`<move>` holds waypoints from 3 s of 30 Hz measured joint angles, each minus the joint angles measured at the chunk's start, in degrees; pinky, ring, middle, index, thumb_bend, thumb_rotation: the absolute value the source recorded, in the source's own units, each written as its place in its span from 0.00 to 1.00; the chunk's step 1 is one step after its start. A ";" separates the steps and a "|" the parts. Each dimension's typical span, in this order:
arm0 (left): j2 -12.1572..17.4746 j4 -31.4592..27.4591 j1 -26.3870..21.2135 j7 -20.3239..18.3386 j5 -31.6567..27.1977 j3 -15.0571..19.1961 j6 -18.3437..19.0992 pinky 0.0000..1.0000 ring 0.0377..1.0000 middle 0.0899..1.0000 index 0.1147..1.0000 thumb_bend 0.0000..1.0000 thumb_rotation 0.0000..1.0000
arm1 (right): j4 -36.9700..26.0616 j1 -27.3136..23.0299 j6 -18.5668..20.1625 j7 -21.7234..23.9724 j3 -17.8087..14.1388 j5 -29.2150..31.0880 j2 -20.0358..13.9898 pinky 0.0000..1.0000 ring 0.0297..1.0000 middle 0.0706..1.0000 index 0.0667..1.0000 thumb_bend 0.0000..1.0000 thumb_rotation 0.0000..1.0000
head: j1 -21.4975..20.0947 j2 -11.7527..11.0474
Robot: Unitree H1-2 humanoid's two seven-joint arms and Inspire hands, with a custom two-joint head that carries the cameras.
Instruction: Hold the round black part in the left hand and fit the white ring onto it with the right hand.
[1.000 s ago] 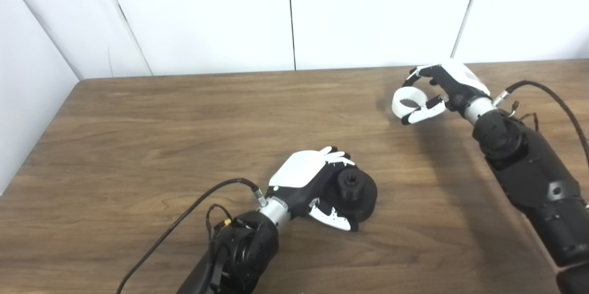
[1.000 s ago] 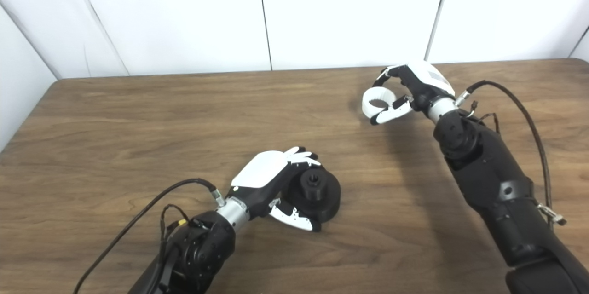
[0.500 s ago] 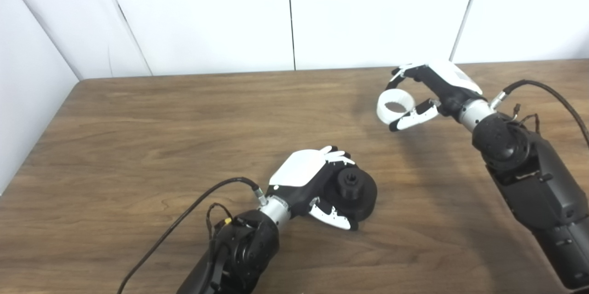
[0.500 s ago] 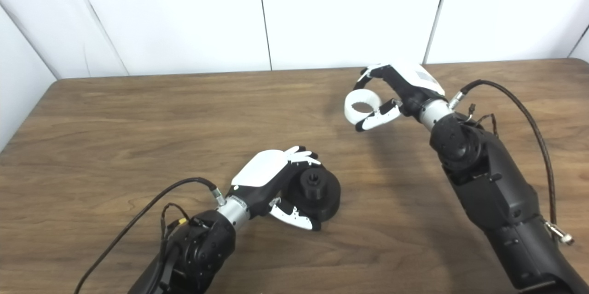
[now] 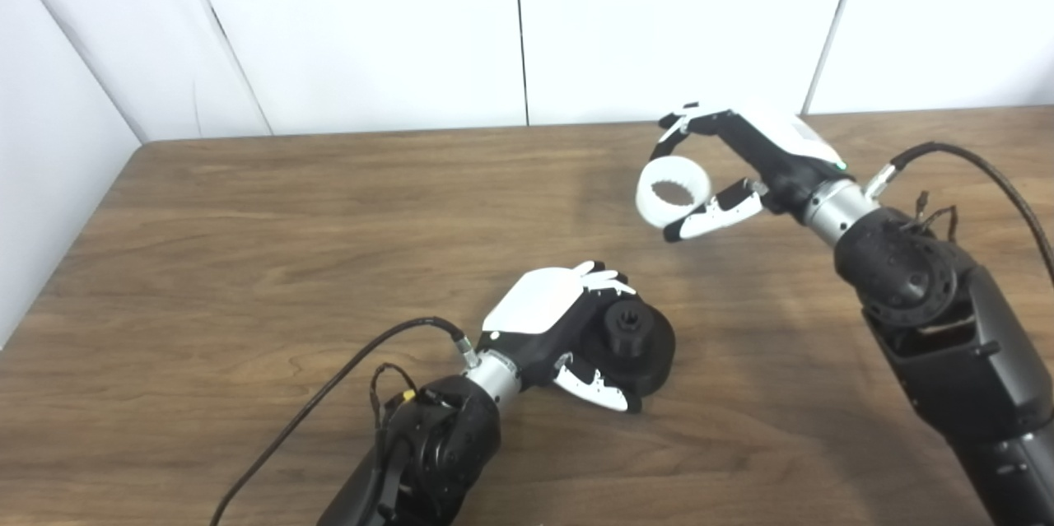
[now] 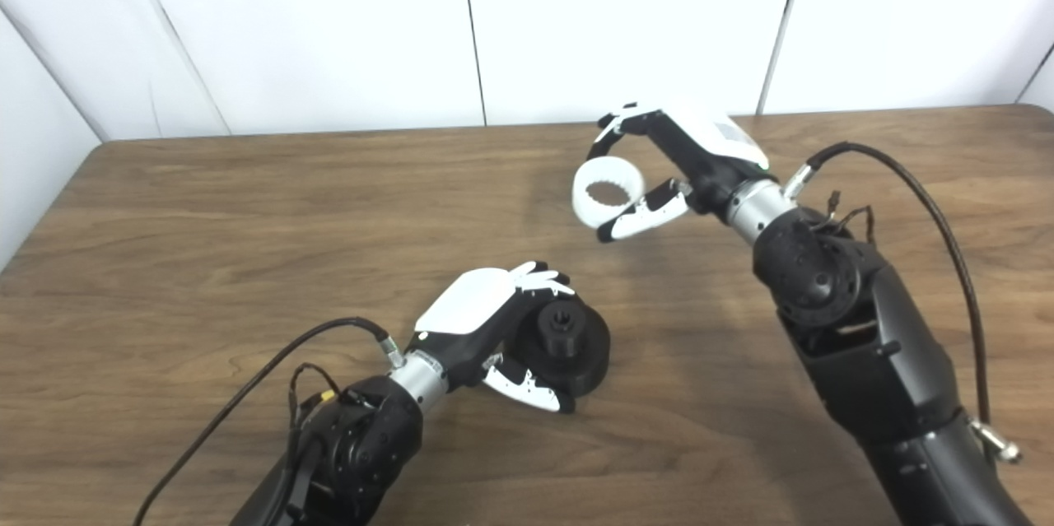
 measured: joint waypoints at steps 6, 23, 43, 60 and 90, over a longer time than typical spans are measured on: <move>0.02 0.03 0.01 0.00 0.00 0.06 0.00 0.87 0.97 0.90 0.72 0.94 0.29 | -3.97 0.80 1.66 2.48 0.02 0.12 0.41 0.86 0.93 0.83 0.45 0.53 0.14 | -0.09 0.35; -0.13 0.14 -0.10 0.04 0.00 0.15 0.00 0.86 0.97 0.90 0.72 0.95 0.28 | -14.29 3.51 5.59 8.21 0.76 0.37 1.52 0.82 0.92 0.82 0.45 0.53 0.14 | -0.09 0.62; -0.26 0.29 -0.10 0.05 -0.15 0.34 -0.03 0.87 0.97 0.90 0.72 0.95 0.29 | -18.10 7.65 6.24 10.04 0.16 1.99 0.40 0.83 0.92 0.83 0.45 0.52 0.14 | 0.18 0.79; -0.24 0.28 -0.22 -0.01 -0.15 0.35 0.01 0.86 0.97 0.89 0.72 0.95 0.29 | -17.32 9.43 5.76 10.05 0.74 2.24 0.27 0.82 0.93 0.83 0.45 0.53 0.14 | 0.61 0.79; -0.12 -0.01 -0.18 -0.25 -0.11 0.18 0.25 0.88 0.97 0.90 0.73 0.94 0.28 | -9.92 10.56 1.72 7.76 2.90 1.55 1.53 0.84 0.92 0.83 0.45 0.53 0.14 | 1.14 0.88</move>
